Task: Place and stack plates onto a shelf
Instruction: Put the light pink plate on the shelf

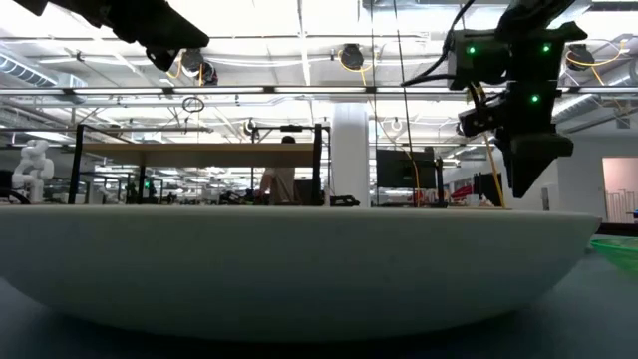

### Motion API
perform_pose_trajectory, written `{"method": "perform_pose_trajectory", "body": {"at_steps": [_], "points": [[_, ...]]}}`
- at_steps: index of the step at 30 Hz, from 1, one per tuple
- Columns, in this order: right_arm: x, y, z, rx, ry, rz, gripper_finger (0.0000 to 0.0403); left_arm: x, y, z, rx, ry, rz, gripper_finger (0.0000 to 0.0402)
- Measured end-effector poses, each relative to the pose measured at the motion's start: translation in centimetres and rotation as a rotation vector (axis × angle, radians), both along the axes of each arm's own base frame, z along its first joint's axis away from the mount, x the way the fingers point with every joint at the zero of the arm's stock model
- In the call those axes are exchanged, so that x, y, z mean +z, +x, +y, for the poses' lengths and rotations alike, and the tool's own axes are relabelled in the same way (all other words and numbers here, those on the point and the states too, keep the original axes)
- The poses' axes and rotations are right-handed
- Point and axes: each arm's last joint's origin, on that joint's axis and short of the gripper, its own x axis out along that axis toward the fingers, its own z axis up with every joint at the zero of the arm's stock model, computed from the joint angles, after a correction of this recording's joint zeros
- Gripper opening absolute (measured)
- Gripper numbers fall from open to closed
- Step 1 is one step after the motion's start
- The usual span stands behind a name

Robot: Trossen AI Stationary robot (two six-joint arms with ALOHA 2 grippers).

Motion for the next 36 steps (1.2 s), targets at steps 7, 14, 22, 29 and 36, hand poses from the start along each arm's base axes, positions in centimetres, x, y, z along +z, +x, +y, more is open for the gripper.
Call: {"method": "perform_pose_trajectory", "body": {"at_steps": [7,14,22,29,36], "points": [[-1.0,0.5,-0.2,-0.075,-0.017,0.045,0.0149,0.0,0.0,0.0,-0.001,0.001,0.0,0.0001],[-2.1,1.1,-0.6,-0.143,-0.048,0.102,0.0176,0.0,0.0,0.0,-0.001,0.002,0.001,0.0001],[-3.7,1.6,-1.1,-0.204,-0.086,0.166,0.0205,0.0,0.0,0.0,-0.002,0.003,0.0,0.0001],[-3.9,1.7,-1.6,-0.209,-0.134,0.167,0.0208,0.2,0.1,0.0,-0.001,0.0,-0.023,0.0001],[-4.4,1.6,-1.9,-0.231,-0.12,0.142,0.0208,0.5,0.2,0.0,-0.006,0.008,-0.051,0.0001]]}}
